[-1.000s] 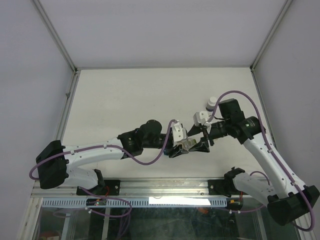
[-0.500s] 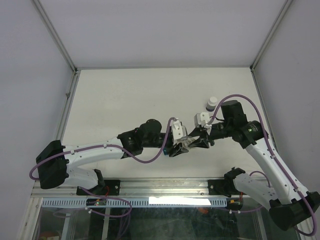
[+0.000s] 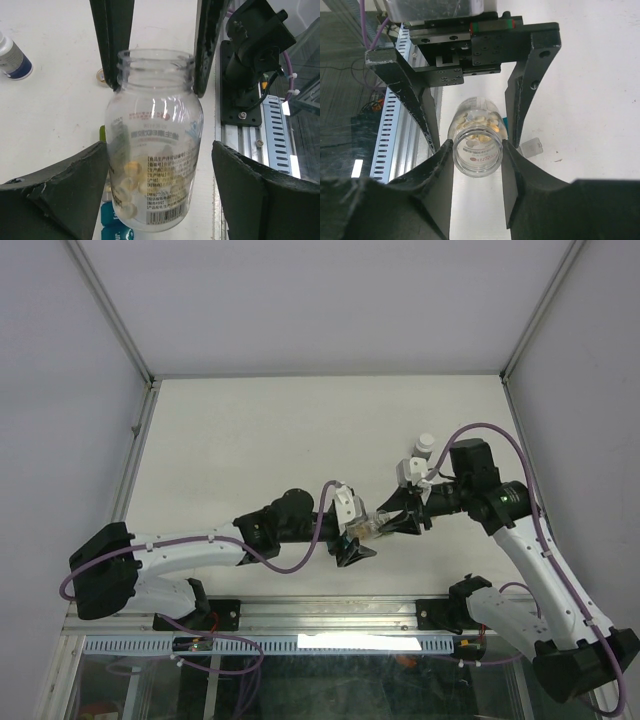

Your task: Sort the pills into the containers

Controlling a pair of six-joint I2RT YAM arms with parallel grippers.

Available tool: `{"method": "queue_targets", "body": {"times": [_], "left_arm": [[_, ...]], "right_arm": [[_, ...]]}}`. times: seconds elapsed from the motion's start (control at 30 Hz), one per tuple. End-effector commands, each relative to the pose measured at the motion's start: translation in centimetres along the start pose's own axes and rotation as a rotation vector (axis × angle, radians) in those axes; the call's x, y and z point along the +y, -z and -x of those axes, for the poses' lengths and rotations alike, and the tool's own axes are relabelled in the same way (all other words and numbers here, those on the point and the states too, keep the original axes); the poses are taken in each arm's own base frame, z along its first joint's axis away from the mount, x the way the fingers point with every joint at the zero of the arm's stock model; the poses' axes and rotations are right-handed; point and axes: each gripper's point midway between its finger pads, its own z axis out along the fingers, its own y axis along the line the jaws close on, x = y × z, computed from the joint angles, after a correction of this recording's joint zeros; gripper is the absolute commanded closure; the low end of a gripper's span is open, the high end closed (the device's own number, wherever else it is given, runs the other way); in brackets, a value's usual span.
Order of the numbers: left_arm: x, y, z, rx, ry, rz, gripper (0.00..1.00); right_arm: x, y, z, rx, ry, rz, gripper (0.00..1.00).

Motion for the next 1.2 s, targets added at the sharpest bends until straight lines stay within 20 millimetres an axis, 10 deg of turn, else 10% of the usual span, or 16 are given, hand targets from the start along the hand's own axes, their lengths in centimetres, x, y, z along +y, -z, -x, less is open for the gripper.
{"method": "queue_targets", "body": {"times": [0.0,0.37,0.6,0.77,0.9,1.17], "left_arm": [[-0.5,0.8,4.2,-0.159,-0.017,-0.003,0.19],[-0.7,1.2,5.2,-0.234,0.001,-0.001,0.36],[-0.9,1.0,4.7,-0.223,0.000,-0.019,0.81],[-0.6,1.4,4.1,-0.215,0.023,-0.008,0.96],[-0.6,2.3,2.5,-0.198,0.051,0.004,1.00],[-0.7,4.2,-1.4,-0.166,0.107,0.054,1.00]], "right_arm": [[0.6,0.6,2.4,-0.086,0.043,0.019,0.98],[0.8,0.5,2.2,-0.099,0.037,0.029,0.98],[0.8,0.5,2.0,-0.097,0.034,0.032,0.95],[0.5,1.0,1.9,-0.080,0.013,-0.004,0.12],[-0.5,2.8,-0.3,0.035,-0.014,-0.108,0.03],[-5.7,8.9,-11.8,0.453,-0.126,-0.349,0.01]]}}
